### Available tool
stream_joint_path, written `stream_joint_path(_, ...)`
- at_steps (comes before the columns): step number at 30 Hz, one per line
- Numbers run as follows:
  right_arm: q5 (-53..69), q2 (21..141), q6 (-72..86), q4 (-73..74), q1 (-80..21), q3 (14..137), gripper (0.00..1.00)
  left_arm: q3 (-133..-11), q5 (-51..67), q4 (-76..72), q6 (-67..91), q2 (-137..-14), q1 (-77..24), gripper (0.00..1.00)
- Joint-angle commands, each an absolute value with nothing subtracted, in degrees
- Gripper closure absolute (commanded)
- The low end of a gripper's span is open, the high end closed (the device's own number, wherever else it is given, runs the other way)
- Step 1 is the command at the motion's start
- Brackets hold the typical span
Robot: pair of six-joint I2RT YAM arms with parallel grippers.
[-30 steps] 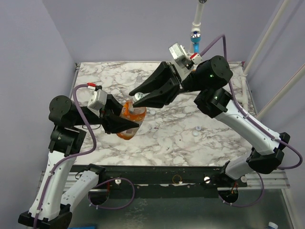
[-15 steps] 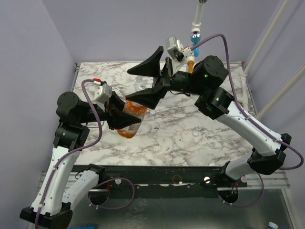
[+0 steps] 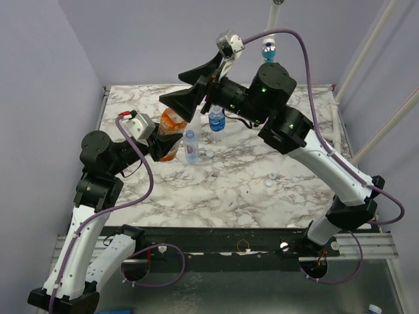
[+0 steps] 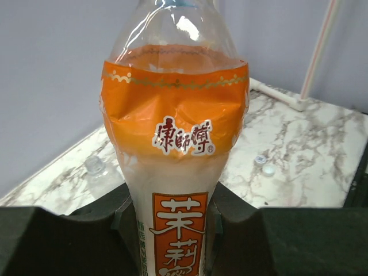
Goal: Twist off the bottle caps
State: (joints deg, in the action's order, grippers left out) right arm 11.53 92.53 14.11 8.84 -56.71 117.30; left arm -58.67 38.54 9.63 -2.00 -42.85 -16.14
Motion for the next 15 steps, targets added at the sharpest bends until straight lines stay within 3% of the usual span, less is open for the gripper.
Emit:
stream_joint_path(1, 5.5, 94.3, 14.8, 14.7, -57.4, 117.6, 0.02, -57.5, 32.0, 10.5, -6.6, -42.1, -15.8, 0.90)
stream_joint_path(6, 4.1, 92.7, 14.6, 13.5, -57.4, 114.2, 0.10, -57.4, 33.6, 10.5, -5.5, -41.8, -15.8, 0.90)
stream_joint_path(13, 6.1, 92.0, 15.3, 12.6, -57.4, 110.8, 0.32, -57.8, 34.3, 10.1, -3.8, -42.2, -15.8, 0.90)
stream_joint_path(15, 6.8, 92.4, 15.6, 13.0, -57.4, 110.7, 0.43, -57.8, 34.3, 10.0, -3.3, -42.1, -15.8, 0.90)
